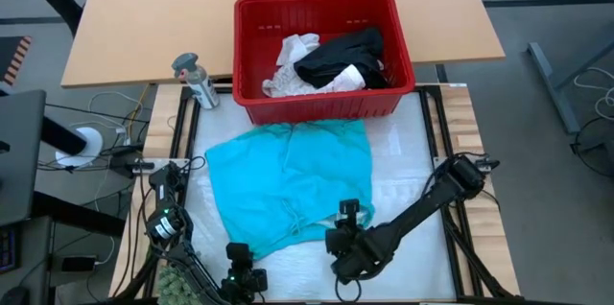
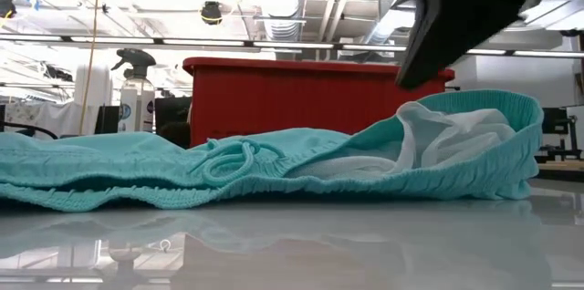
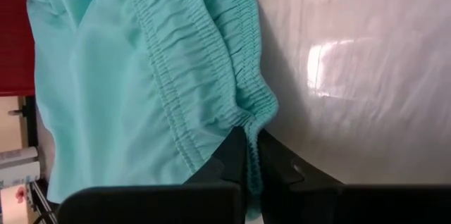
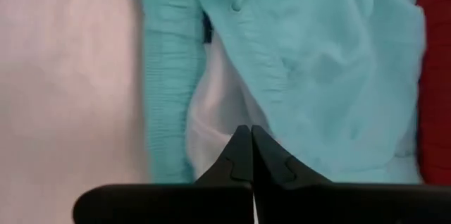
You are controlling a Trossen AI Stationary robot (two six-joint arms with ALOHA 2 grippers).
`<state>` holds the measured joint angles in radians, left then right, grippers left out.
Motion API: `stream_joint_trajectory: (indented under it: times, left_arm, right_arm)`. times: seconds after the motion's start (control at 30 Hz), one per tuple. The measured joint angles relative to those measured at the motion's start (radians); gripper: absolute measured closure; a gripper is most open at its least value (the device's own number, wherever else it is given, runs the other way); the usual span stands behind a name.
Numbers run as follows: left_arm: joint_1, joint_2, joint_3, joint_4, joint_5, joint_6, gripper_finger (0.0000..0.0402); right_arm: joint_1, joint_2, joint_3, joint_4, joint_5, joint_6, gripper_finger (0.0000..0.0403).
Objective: Fold laundry
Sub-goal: Fold the light blue shorts
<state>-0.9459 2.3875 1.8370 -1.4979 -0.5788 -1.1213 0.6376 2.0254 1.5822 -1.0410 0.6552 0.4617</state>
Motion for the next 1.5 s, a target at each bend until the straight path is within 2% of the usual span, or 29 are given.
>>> stream_joint_trajectory:
  times: [0.23,0.43,0.73,0.9,1.23,1.37,1.5]
  left_arm:
    - [0.000,0.000,0.000,0.004,-0.006,0.000,0.0401]
    - [0.000,0.000,0.000,0.005,-0.009,-0.001,0.0401]
    - [0.000,0.000,0.000,0.004,-0.005,0.000,0.0401]
    - [0.000,0.000,0.000,0.004,-0.005,0.002,0.0401]
    - [0.000,0.000,0.000,0.004,-0.006,0.001,0.0401]
    - [0.000,0.000,0.000,0.004,-0.006,0.001,0.0401]
    - [0.000,0.000,0.000,0.004,-0.006,0.000,0.0401]
  right_arm:
    - [-0.025,0.089,0.000,-0.042,-0.017,-0.020,0.0388]
    - [-0.080,0.161,0.000,-0.220,0.014,0.095,0.0388]
    - [-0.164,0.223,-0.001,-0.234,0.002,0.073,0.0385]
    - [-0.153,0.148,0.005,-0.220,-0.003,0.038,0.0369]
    - [-0.042,-0.025,0.009,-0.186,-0.158,0.005,0.0373]
    - [0.012,-0.044,0.008,-0.197,-0.135,0.061,0.0372]
    - [0.052,-0.052,-0.003,-0.301,-0.128,0.131,0.0375]
